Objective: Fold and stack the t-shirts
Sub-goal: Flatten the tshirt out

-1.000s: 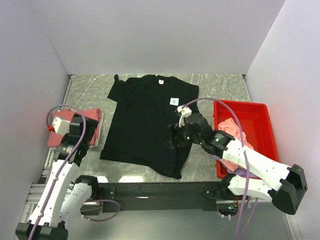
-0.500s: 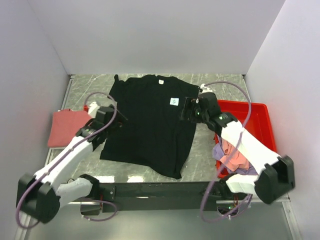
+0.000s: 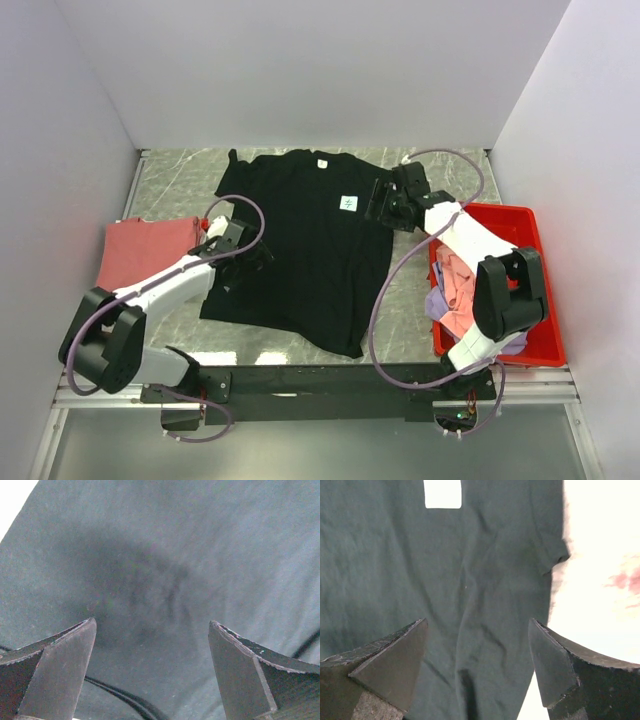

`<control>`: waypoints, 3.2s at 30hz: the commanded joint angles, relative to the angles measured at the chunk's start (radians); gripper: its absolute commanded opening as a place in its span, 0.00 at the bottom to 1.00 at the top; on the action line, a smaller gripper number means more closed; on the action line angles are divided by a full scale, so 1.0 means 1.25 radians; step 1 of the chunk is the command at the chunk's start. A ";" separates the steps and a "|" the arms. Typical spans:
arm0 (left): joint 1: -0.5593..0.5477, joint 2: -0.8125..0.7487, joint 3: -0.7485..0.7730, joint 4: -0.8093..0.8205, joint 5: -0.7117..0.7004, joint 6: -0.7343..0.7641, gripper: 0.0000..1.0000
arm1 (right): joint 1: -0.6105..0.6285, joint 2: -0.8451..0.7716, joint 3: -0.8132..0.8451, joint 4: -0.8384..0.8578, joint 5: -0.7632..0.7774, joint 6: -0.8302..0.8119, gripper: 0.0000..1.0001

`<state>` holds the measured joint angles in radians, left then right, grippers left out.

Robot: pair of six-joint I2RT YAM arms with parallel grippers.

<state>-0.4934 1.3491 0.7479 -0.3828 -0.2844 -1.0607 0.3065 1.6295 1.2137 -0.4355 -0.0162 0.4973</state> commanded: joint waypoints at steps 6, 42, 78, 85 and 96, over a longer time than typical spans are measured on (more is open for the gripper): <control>-0.008 0.051 -0.056 0.047 0.079 0.009 0.99 | 0.092 -0.054 -0.108 0.010 -0.002 -0.007 0.90; -0.389 0.332 0.143 0.185 0.338 0.048 0.99 | 0.102 0.594 0.609 -0.125 -0.200 -0.102 0.89; 0.123 0.336 0.380 0.068 0.162 0.268 1.00 | 0.388 -0.093 -0.257 0.050 -0.047 0.148 0.93; 0.147 0.395 0.371 0.114 0.201 0.267 1.00 | 0.327 0.022 -0.189 0.033 -0.051 0.114 0.93; 0.140 0.400 0.266 0.218 0.301 0.208 0.99 | 0.153 0.154 -0.090 -0.022 -0.075 0.055 0.92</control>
<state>-0.3103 1.8568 1.1484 -0.1783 -0.0113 -0.7555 0.5632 1.7554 1.0664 -0.4271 -0.1547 0.6216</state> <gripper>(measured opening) 0.995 0.917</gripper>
